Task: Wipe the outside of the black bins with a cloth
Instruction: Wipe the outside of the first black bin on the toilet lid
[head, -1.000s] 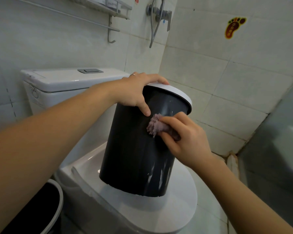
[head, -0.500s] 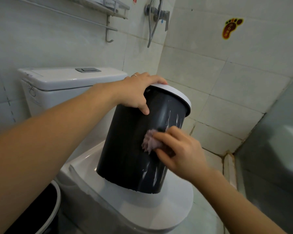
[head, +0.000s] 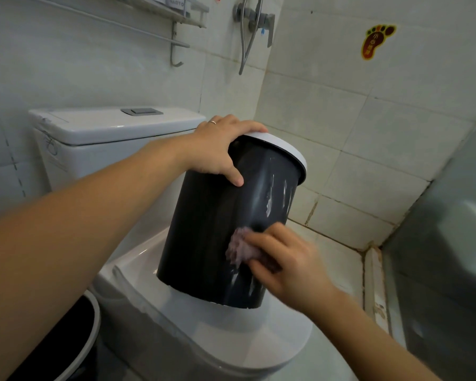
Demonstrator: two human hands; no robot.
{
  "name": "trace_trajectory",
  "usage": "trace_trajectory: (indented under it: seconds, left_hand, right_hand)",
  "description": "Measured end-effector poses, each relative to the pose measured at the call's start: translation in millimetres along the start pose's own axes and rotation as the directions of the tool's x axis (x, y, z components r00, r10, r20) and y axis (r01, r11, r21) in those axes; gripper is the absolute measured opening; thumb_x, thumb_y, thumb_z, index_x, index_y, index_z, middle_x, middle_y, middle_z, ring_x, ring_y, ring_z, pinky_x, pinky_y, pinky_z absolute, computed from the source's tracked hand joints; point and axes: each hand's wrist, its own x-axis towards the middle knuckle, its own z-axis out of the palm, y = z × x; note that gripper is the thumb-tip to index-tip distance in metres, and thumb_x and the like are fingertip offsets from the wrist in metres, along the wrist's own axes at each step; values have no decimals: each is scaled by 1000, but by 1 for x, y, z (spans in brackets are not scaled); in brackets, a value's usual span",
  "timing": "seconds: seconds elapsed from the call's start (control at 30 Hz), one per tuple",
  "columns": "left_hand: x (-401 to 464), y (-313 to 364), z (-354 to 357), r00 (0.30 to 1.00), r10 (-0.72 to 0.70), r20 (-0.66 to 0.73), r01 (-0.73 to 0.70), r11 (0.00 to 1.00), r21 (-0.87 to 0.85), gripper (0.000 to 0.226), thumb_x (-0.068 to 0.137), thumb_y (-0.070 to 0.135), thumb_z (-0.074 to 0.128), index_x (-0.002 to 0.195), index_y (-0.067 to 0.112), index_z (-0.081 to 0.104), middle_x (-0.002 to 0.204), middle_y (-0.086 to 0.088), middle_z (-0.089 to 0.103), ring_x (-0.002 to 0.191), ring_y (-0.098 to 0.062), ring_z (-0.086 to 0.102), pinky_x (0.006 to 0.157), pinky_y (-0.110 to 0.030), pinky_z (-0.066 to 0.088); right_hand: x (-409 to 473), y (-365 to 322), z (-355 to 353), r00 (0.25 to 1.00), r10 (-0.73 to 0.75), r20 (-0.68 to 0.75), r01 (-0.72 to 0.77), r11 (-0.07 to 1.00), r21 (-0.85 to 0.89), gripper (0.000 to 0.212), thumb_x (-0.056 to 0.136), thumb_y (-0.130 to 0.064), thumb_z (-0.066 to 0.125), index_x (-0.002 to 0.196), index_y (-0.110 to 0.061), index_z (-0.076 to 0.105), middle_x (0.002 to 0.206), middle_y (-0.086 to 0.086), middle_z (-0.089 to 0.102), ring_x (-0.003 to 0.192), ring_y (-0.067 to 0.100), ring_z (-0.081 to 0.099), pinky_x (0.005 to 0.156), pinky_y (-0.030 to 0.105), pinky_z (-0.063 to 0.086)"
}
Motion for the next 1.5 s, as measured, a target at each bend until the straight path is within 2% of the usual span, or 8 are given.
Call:
trace_trajectory:
  seconds: [0.13,0.33,0.57,0.63,0.83,1.1,1.3,1.5]
  left_hand:
    - [-1,-2,0,1000,-10,14,11,999,-30,100,67,27,88,146,49,31,135,4,39,134,-23,28,114,-45,27]
    - [-1,-5,0,1000,-28,-2,28,1000,5,106,63,32,90,148,48,28,137,1,37,134,-25,27,114,-44,27]
    - [-2,-4,0,1000,-17,2,17,1000,-10,105,65,30,90,148,47,29,138,0,37,135,-25,27,114,-41,27]
    - [-2,-3,0,1000,-12,-4,12,1000,-9,104,65,29,90,148,46,29,138,0,37,134,-25,28,112,-40,26]
    - [-3,-1,1,1000,-14,-18,14,1000,19,106,64,30,91,148,45,30,131,0,38,133,-27,29,113,-42,27]
    - [-2,-7,0,1000,-24,-3,24,1000,-16,105,63,31,91,146,50,29,121,8,34,131,-24,29,111,-41,29]
    - [-1,-8,1,1000,-26,-15,26,1000,5,106,62,32,91,146,48,30,130,2,38,132,-25,30,112,-43,29]
    - [0,-10,1,999,-42,-11,42,999,-23,106,61,31,92,145,49,30,127,5,37,132,-24,29,112,-44,30]
  right_hand:
    - [-7,0,2,994,-100,42,101,995,-22,27,90,-29,64,114,-19,70,92,1,60,76,17,56,58,30,50]
    - [14,4,-1,987,141,-72,-144,989,-29,29,91,-32,63,117,-20,67,95,-1,59,78,15,57,59,35,54]
    - [-28,-15,8,991,-96,97,97,995,-8,28,86,-29,64,112,-21,69,89,-1,59,73,16,55,59,20,43]
    - [-26,-12,7,990,-111,91,114,993,-35,27,86,-28,65,112,-21,70,89,0,60,73,17,56,58,22,46]
    - [0,-4,2,983,145,-113,-151,987,-47,26,89,-29,64,112,-19,69,93,0,61,77,19,60,57,35,54]
    - [-34,-15,12,983,-158,96,163,986,-45,24,96,-32,54,111,-23,69,88,-1,57,71,16,51,54,25,44]
    - [-14,-5,8,986,112,-124,-121,991,-63,25,89,-27,62,111,-16,69,91,1,60,75,19,58,55,32,52]
    - [-37,-18,13,988,-116,105,120,992,-31,23,90,-31,63,110,-22,69,88,-1,57,72,16,52,54,25,46]
